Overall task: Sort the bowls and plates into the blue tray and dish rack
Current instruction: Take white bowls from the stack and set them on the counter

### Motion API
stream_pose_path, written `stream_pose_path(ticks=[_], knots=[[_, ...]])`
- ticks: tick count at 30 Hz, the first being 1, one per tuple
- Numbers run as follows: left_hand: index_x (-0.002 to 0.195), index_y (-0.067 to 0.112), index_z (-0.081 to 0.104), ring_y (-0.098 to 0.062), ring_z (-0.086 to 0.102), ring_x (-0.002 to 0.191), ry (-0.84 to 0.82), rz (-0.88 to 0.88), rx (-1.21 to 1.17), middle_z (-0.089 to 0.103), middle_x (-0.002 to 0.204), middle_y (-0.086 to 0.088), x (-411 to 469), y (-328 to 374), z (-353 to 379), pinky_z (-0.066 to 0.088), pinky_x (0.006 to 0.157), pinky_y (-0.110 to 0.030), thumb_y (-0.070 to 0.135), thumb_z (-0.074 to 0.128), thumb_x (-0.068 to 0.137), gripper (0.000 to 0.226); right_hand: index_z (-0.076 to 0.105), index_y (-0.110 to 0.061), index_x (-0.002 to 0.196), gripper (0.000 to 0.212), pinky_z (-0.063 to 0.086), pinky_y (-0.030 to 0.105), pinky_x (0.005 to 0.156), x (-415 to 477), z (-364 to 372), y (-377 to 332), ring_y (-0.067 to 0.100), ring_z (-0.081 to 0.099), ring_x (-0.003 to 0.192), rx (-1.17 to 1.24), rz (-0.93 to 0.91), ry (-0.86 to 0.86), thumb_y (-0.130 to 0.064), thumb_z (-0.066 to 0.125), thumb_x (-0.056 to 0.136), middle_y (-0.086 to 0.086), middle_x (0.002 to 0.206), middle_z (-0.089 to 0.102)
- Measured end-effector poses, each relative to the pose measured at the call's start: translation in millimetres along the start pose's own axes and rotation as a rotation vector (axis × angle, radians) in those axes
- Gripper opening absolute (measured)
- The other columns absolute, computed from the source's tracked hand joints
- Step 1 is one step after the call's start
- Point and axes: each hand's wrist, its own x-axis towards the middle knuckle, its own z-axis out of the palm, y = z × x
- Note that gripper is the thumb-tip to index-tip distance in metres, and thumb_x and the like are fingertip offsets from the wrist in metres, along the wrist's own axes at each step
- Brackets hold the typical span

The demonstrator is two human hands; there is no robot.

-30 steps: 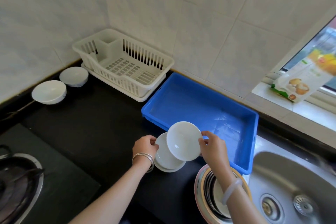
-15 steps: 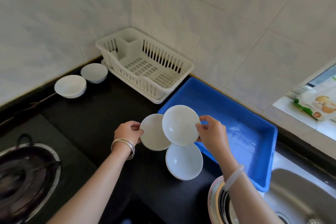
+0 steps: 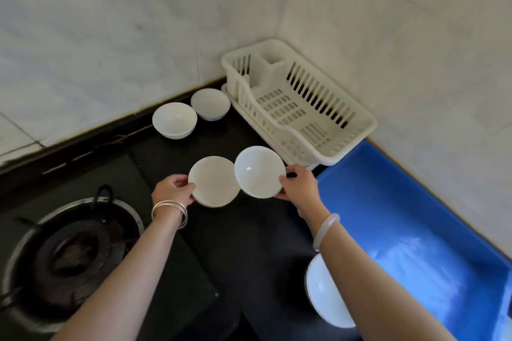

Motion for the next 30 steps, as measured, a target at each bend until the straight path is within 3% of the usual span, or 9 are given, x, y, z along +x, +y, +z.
stream_pose_path(ticks=[4, 9, 23, 30], knots=[[0.102, 0.007, 0.067, -0.026, 0.063, 0.079, 0.075, -0.063, -0.081, 0.067, 0.102, -0.012, 31.1, 2.5, -5.1, 0.054, 0.067, -0.03, -0.001, 0.062, 0.077, 0.027, 0.052, -0.012, 0.101, 0.017, 0.057, 0.024, 0.046, 32.1, 30.7, -10.1, 0.031, 0.063, 0.098, 0.024, 0.059, -0.015, -0.003, 0.059, 0.088, 0.011, 0.107, 0.055], [0.102, 0.007, 0.066, -0.024, 0.061, 0.081, 0.109, -0.106, -0.126, 0.066, 0.103, -0.012, 59.3, 8.5, -4.0, 0.054, 0.067, -0.031, -0.001, 0.063, 0.077, 0.026, 0.049, -0.013, 0.1, 0.018, 0.056, 0.024, 0.044, 64.2, 59.7, -18.3, 0.033, 0.059, 0.106, 0.042, 0.108, 0.001, -0.002, 0.058, 0.088, 0.013, 0.114, 0.05], [0.105, 0.009, 0.064, -0.026, 0.064, 0.089, 0.146, -0.19, -0.197, 0.065, 0.108, -0.011, 80.2, 5.7, 1.6, 0.056, 0.068, -0.033, -0.001, 0.063, 0.078, 0.029, 0.051, -0.012, 0.102, 0.02, 0.056, 0.026, 0.047, 96.9, 83.9, -14.9, 0.032, 0.059, 0.107, 0.081, 0.173, 0.03, 0.0, 0.058, 0.087, 0.016, 0.122, 0.053], [0.111, 0.012, 0.058, -0.027, 0.062, 0.101, 0.116, -0.264, -0.403, 0.061, 0.117, -0.011, 67.1, 1.4, 5.5, 0.056, 0.076, -0.035, 0.003, 0.06, 0.083, 0.029, 0.051, -0.019, 0.119, 0.028, 0.058, 0.031, 0.06, 92.6, 79.8, -5.7, 0.023, 0.07, 0.084, 0.217, 0.265, -0.042, -0.017, 0.058, 0.092, 0.013, 0.118, 0.06]])
